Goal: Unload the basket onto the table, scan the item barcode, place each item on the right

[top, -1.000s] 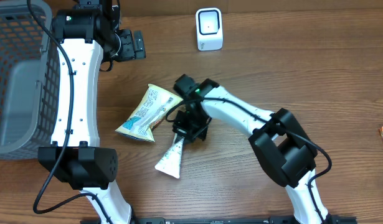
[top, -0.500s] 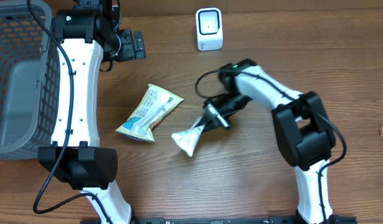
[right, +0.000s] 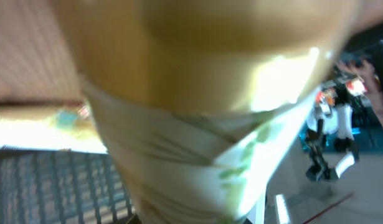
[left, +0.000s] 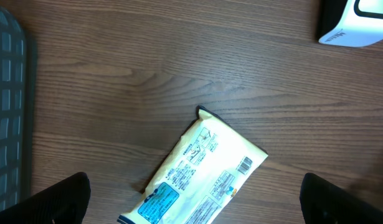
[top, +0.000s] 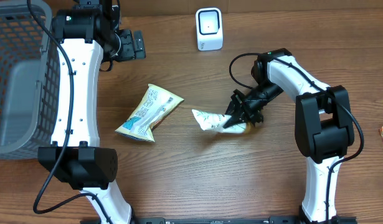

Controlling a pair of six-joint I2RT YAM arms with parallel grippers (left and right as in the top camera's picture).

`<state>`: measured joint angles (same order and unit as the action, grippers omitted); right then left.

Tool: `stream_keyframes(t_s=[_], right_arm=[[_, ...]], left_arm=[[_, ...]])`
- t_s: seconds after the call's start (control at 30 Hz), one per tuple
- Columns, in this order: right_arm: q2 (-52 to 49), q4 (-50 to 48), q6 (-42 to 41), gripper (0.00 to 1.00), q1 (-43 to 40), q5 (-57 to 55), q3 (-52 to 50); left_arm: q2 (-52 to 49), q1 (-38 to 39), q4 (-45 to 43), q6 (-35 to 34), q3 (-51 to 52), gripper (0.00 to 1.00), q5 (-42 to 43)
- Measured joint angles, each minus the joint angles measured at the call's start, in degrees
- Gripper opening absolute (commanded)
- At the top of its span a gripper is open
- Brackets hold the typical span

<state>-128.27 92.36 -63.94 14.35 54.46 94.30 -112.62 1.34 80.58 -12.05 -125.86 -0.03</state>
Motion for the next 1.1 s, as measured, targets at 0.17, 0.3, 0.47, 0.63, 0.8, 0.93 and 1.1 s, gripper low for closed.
stream_keyframes(t_s=[0.17, 0.3, 0.47, 0.63, 0.8, 0.93, 1.1], right_arm=[[0.0, 4.3, 1.9, 0.4, 1.3, -2.3, -0.1], [0.0, 4.5, 6.5, 1.0, 2.7, -2.4, -0.1], [0.0, -4.2, 11.7, 1.0, 3.1, -5.0, -0.2], [0.0, -14.2, 13.5, 1.0, 1.2, -13.3, -0.1], [0.6, -13.3, 14.2, 1.0, -2.0, -27.1, 2.3], [5.7, -8.9, 14.3, 1.0, -2.7, -36.5, 5.3], [19.1, 0.5, 11.1, 1.0, -1.2, -41.0, 7.2]], left_arm=[[0.0, 0.0, 0.0, 0.0, 0.0, 1.0, 0.0], [0.0, 0.0, 0.0, 0.0, 0.0, 1.0, 0.0], [0.0, 0.0, 0.0, 0.0, 0.0, 1.0, 0.0], [0.0, 0.0, 0.0, 0.0, 0.0, 1.0, 0.0], [0.0, 0.0, 0.0, 0.0, 0.0, 1.0, 0.0], [0.0, 0.0, 0.0, 0.0, 0.0, 1.0, 0.0], [0.0, 0.0, 0.0, 0.0, 0.0, 1.0, 0.0]])
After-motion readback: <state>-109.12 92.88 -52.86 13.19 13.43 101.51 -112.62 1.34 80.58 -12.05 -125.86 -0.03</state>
